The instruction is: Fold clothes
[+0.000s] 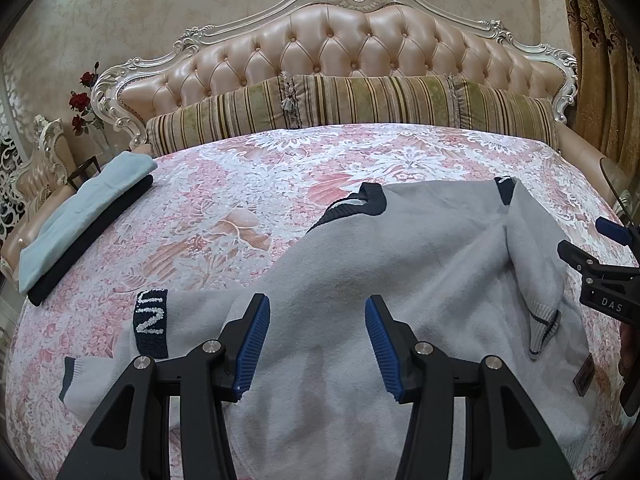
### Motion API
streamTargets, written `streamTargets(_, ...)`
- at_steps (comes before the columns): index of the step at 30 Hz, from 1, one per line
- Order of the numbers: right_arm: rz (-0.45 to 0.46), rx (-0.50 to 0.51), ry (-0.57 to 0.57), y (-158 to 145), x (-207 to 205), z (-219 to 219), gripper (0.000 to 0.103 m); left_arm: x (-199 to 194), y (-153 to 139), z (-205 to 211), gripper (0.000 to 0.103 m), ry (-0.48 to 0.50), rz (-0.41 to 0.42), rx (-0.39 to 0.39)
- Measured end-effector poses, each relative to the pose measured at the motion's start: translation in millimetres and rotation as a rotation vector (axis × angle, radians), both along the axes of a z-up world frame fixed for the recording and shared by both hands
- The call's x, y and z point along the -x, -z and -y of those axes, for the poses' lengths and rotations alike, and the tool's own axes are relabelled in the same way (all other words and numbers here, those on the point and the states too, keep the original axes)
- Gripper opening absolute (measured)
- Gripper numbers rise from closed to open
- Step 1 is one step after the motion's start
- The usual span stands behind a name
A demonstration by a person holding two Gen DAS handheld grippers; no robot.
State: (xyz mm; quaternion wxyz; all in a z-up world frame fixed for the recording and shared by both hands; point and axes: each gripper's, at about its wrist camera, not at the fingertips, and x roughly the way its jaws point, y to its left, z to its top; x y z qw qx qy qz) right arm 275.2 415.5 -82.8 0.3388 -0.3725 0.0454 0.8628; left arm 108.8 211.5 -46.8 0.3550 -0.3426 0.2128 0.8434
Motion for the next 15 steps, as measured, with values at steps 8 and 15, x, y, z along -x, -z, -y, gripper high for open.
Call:
streamTargets(8,0.0,0.002,0.0,0.3,-0.2,-0.4,0.089,-0.3,1.6,-0.8,0.051,0.001,0.002,0.002)
streamTargets(15,-0.005,0.015,-0.006,0.4,-0.3,-0.1,0.089,-2.0,2.3,-2.1,0.051,0.002,0.003,0.004)
